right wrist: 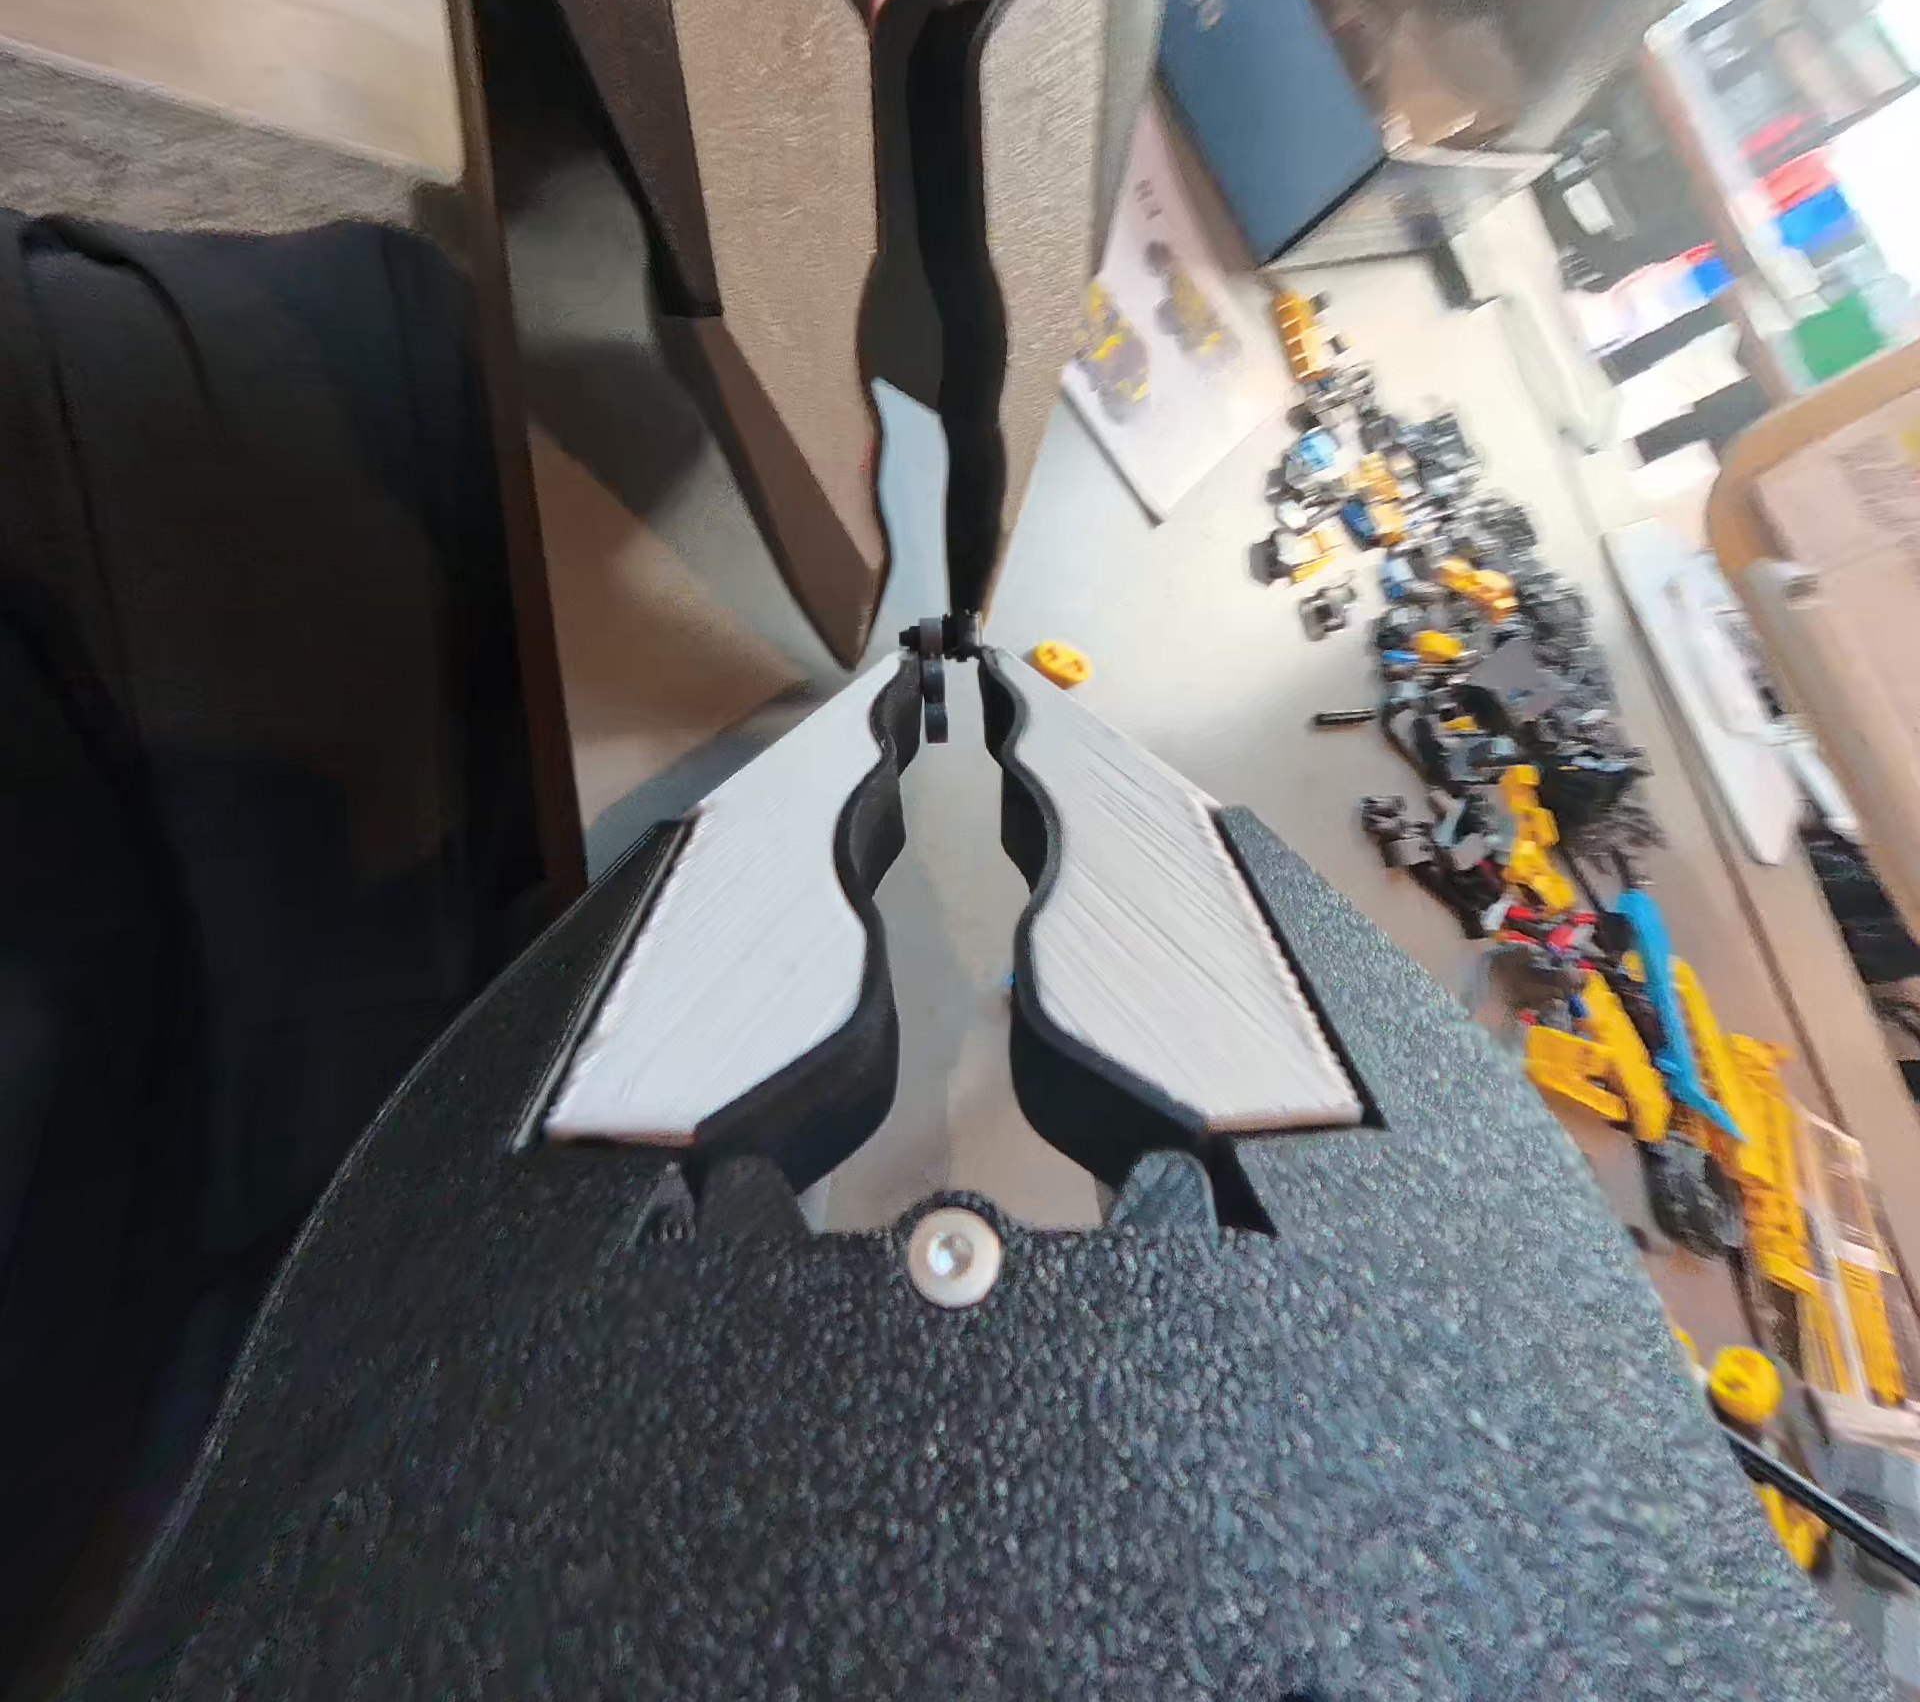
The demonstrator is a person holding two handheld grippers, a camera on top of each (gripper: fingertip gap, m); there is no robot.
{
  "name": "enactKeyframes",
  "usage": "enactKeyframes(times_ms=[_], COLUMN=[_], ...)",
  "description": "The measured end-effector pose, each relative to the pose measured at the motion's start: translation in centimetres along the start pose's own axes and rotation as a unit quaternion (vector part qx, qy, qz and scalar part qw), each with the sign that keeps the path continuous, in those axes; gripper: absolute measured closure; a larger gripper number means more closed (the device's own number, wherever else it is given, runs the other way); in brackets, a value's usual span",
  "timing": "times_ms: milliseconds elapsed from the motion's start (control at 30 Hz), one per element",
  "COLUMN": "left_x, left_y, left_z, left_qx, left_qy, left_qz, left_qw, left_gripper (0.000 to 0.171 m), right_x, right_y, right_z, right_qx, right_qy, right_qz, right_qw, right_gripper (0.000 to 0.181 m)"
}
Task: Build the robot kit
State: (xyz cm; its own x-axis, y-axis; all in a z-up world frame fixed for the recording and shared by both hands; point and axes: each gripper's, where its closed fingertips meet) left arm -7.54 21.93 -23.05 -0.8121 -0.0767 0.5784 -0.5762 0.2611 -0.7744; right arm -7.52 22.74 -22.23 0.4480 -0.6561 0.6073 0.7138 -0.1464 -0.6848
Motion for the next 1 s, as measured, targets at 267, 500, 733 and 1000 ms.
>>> enactKeyframes(times_ms=[267,500,733,1000], left_x=[0.8,1.3,2.4,2.0], left_y=[-2.2,-3.9,-4.7,-4.9], left_z=[0.2,-0.8,-1.9,-1.0], left_qx=[0.083,0.224,0.257,0.183], left_qy=[0.028,0.077,0.081,0.033], left_qz=[0.049,0.083,0.130,0.131], left_qw=[0.995,0.968,0.954,0.974], left_gripper=[0.137,0.124,0.130,0.131], right_x=[1.2,2.0,2.0,2.5], right_y=[-0.8,-1.3,-1.2,-1.5], right_z=[1.3,2.0,2.3,2.5], right_qx=[-0.003,0.003,0.021,0.011], right_qy=[0.054,0.090,0.111,0.111], right_qz=[0.037,0.058,0.052,0.075], right_qw=[0.998,0.994,0.992,0.991], right_gripper=[0.170,0.170,0.170,0.170])
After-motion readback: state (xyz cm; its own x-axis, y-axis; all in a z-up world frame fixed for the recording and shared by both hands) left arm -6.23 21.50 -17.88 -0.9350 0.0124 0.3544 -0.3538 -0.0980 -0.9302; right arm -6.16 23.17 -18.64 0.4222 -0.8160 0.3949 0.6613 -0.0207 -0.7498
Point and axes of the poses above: each gripper's, where its closed fingertips meet, x back along the fingers, y out of its underside, z = x × y across the jaws, and after that the axes turned 15 degrees about -y, right-handed
